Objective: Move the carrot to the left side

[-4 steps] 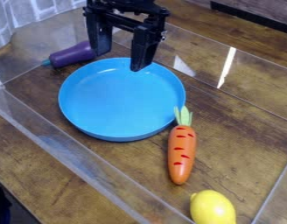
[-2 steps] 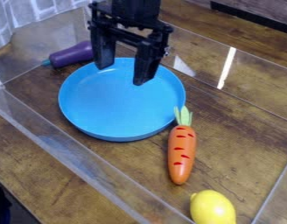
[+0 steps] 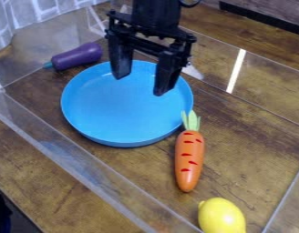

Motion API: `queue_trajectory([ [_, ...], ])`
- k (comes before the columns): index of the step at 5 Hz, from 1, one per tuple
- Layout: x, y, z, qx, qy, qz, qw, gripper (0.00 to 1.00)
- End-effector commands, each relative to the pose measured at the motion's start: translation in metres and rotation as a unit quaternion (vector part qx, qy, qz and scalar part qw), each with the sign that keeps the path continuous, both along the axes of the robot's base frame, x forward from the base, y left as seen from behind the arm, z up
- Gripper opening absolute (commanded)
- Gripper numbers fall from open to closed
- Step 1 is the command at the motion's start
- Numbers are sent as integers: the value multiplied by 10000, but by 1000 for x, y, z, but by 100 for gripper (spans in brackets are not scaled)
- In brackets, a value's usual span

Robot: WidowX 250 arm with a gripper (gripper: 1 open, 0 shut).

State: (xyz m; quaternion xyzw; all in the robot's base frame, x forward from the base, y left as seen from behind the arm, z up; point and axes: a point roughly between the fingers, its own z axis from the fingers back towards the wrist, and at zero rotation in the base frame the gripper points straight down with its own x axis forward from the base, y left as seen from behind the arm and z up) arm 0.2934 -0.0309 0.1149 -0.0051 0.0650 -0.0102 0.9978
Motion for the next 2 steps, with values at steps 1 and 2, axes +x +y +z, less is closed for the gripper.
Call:
queue_trajectory([
  [1, 3, -7, 16, -31, -255, 297, 9992, 100],
  [2, -2, -13, 17, -37, -248, 625, 9977, 100],
])
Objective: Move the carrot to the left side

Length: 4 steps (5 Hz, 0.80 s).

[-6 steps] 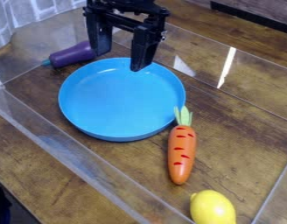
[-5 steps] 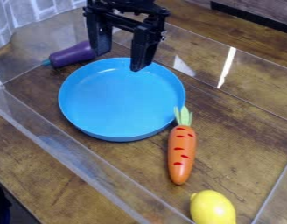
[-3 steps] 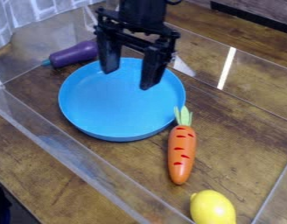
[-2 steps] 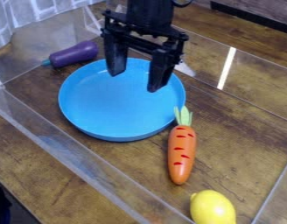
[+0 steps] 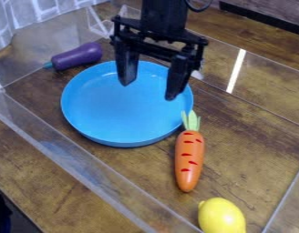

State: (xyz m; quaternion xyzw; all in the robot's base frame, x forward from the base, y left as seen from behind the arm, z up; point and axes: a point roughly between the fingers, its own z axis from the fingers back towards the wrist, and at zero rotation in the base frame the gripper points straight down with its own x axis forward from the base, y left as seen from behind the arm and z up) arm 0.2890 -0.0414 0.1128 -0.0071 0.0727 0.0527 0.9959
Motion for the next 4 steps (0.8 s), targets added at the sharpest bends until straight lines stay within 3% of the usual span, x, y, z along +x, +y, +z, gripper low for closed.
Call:
queue_trajectory([
  [1, -3, -13, 18, -69, -347, -167, 9992, 100],
  [3, -5, -23, 17, -118, -321, -484, 9982, 100],
  [4, -9, -25, 0, -141, -310, -504, 9981, 100],
])
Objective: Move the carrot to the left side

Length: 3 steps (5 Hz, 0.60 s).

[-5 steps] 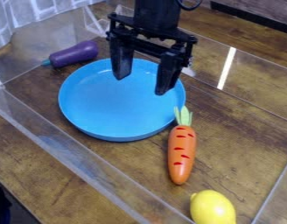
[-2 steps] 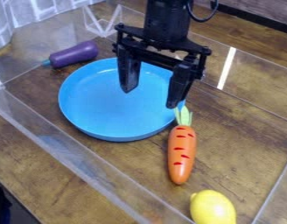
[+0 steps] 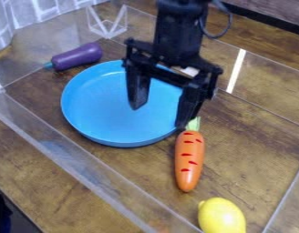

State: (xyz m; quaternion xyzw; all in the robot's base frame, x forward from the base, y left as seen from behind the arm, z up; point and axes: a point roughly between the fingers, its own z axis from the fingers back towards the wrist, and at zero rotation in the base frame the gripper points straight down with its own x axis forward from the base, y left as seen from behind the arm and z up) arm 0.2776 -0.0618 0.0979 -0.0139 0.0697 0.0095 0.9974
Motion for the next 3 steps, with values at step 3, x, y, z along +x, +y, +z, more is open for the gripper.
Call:
queue_trajectory([
  [3, -15, -32, -32, -117, -809, -237, 9964, 100],
])
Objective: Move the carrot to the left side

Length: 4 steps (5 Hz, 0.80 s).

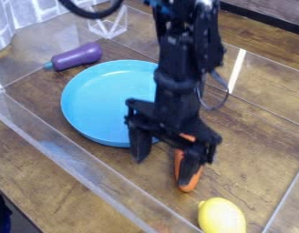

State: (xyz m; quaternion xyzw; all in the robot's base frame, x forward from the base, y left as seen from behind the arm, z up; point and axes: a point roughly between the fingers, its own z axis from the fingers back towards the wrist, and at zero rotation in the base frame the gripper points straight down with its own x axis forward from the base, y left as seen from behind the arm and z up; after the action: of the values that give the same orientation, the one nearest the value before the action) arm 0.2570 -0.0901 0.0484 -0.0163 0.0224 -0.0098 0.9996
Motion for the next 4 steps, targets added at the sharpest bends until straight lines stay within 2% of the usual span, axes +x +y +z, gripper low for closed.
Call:
queue_trajectory([
  [1, 11, -10, 16, -138, -504, -55, 9986, 100],
  [3, 22, -20, 27, -240, -761, -96, 9968, 100],
  [4, 29, -20, 23, -281, -817, -124, 9962, 100],
])
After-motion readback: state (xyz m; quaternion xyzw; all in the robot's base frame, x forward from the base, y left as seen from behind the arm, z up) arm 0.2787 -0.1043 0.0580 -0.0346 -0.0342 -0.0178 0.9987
